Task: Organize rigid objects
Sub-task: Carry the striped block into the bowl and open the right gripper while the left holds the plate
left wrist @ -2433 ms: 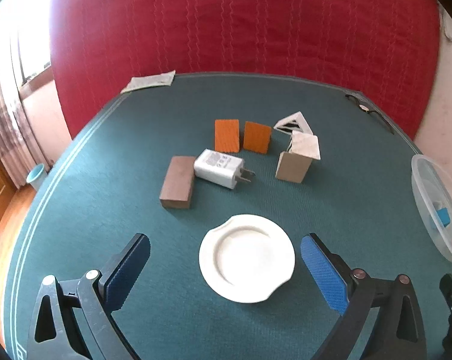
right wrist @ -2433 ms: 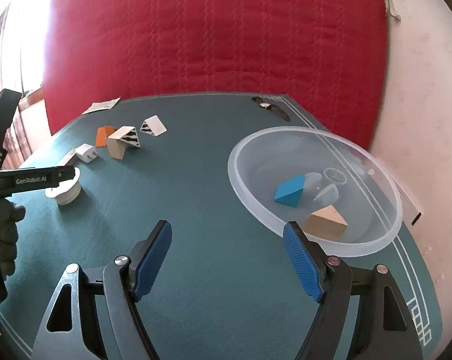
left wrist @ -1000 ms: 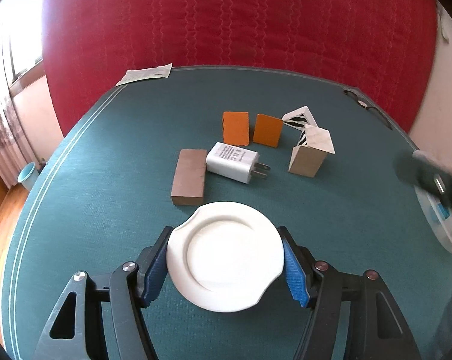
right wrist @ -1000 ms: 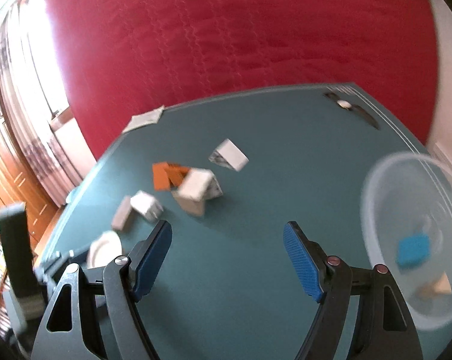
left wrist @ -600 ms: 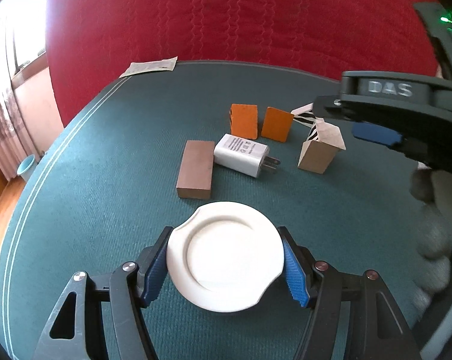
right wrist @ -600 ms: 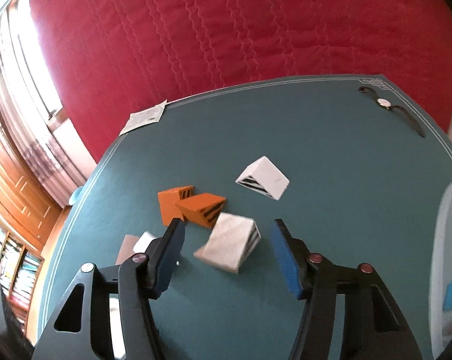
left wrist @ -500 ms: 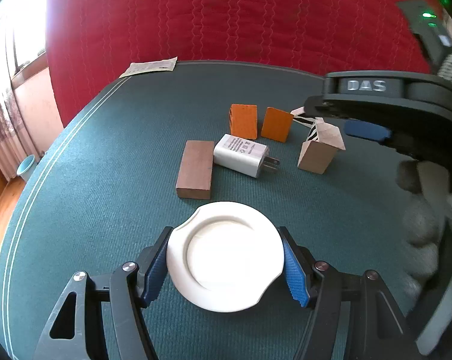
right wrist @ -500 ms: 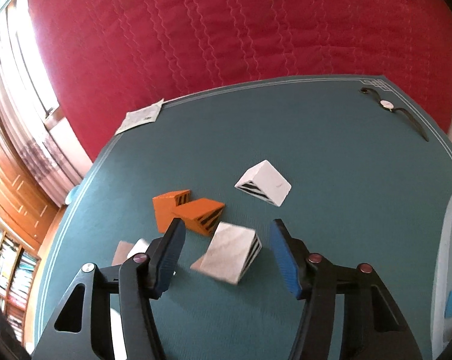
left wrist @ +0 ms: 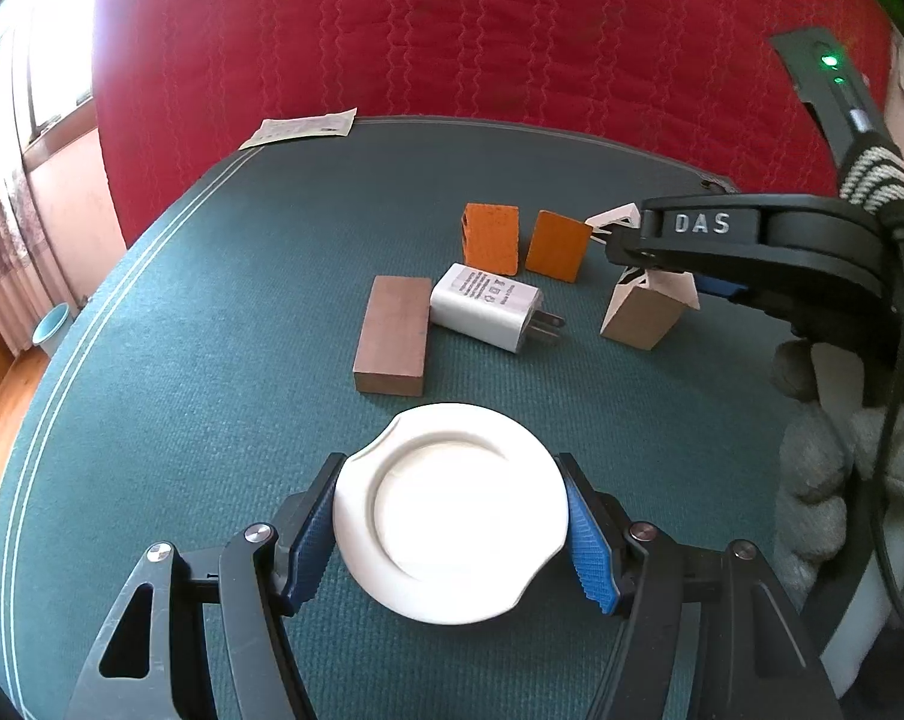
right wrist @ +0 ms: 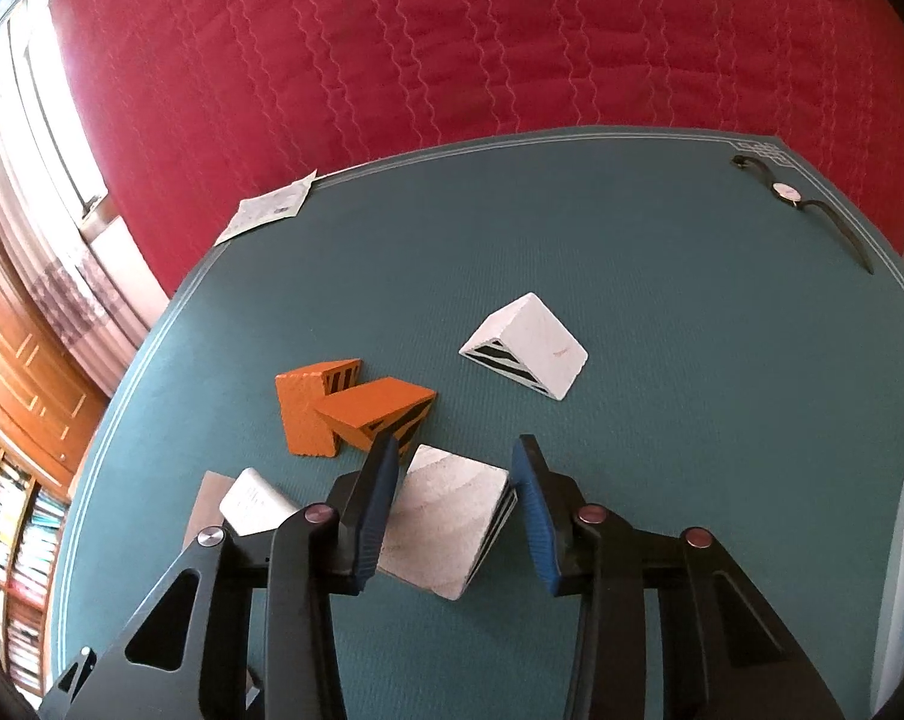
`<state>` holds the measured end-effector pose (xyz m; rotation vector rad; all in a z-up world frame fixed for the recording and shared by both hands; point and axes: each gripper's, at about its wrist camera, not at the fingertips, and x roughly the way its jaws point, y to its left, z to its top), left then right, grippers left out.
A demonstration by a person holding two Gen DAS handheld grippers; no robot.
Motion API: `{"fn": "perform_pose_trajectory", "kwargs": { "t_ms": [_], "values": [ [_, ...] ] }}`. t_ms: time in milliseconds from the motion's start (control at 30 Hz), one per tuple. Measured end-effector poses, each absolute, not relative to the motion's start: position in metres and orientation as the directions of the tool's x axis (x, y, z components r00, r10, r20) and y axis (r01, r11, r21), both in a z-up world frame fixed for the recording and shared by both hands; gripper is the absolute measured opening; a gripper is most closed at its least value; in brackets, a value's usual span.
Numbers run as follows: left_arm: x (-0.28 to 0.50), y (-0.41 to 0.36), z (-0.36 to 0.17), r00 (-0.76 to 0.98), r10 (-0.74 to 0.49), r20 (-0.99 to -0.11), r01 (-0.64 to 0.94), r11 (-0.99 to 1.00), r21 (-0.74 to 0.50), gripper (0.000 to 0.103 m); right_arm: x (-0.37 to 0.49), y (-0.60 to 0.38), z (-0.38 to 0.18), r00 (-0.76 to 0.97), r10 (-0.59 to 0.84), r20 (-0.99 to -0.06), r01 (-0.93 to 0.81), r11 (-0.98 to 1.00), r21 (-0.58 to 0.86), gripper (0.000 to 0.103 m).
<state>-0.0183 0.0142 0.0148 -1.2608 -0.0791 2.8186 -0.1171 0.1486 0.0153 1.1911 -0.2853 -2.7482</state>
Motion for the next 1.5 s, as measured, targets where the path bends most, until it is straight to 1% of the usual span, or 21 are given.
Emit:
{"fn": "perform_pose_trajectory", "kwargs": {
  "t_ms": [100, 267, 533, 833, 1100, 1500],
  "values": [
    [-0.018, 0.014, 0.015, -0.666, 0.070, -0.743, -0.031, -0.997, -0.067, 0.070, -0.108, 0.152, 0.018, -0.686, -0.208, -0.697, 0.051, -0.970, 0.239, 0.038],
    [-0.017, 0.014, 0.014, -0.667, 0.069, -0.742, -0.031, -0.997, -0.065, 0.070, -0.084, 0.160, 0.027, -0.710, -0.219, -0.669, 0.064, -0.967, 0.248, 0.038],
    [-0.019, 0.016, 0.013, -0.672, 0.063, -0.738, -0.030, -0.998, -0.058, 0.070, -0.053, 0.170, 0.028, -0.715, -0.232, -0.660, 0.072, -0.963, 0.260, 0.038],
    [-0.019, 0.018, 0.013, -0.678, 0.057, -0.733, -0.035, -0.998, -0.045, 0.070, -0.013, 0.176, 0.033, -0.765, -0.157, -0.625, 0.073, -0.985, 0.158, 0.038],
    [-0.017, 0.020, 0.013, -0.682, 0.048, -0.730, -0.034, -0.999, -0.034, 0.070, 0.009, 0.202, 0.039, -0.781, -0.123, -0.612, 0.029, -0.986, 0.162, 0.038],
    [-0.015, 0.021, 0.014, -0.686, 0.022, -0.728, -0.021, -1.000, -0.010, 0.070, 0.042, 0.253, 0.047, -0.808, -0.015, -0.589, -0.085, -0.986, 0.141, 0.038]
  ]
}}
